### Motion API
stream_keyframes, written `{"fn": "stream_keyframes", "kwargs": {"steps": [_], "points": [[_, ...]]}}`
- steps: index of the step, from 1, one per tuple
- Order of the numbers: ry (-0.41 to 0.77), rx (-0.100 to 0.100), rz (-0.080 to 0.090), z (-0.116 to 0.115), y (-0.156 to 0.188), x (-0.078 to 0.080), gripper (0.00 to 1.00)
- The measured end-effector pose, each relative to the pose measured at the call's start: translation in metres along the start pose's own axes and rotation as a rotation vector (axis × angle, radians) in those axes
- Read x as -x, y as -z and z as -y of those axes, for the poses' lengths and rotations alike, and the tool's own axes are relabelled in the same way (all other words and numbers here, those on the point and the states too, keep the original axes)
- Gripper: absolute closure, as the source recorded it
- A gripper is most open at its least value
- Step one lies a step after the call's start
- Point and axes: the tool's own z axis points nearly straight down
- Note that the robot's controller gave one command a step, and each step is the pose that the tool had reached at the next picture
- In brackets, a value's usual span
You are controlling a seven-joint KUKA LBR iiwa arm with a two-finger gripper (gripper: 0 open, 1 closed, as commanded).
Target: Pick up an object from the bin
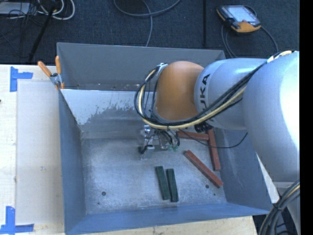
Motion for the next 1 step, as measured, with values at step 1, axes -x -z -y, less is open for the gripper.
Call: {"fn": "stream_keyframes", "kwargs": {"steps": [1], "points": [[-0.05,0.0,0.003,-0.0155,0.0067,-0.0003,1.0]]}}
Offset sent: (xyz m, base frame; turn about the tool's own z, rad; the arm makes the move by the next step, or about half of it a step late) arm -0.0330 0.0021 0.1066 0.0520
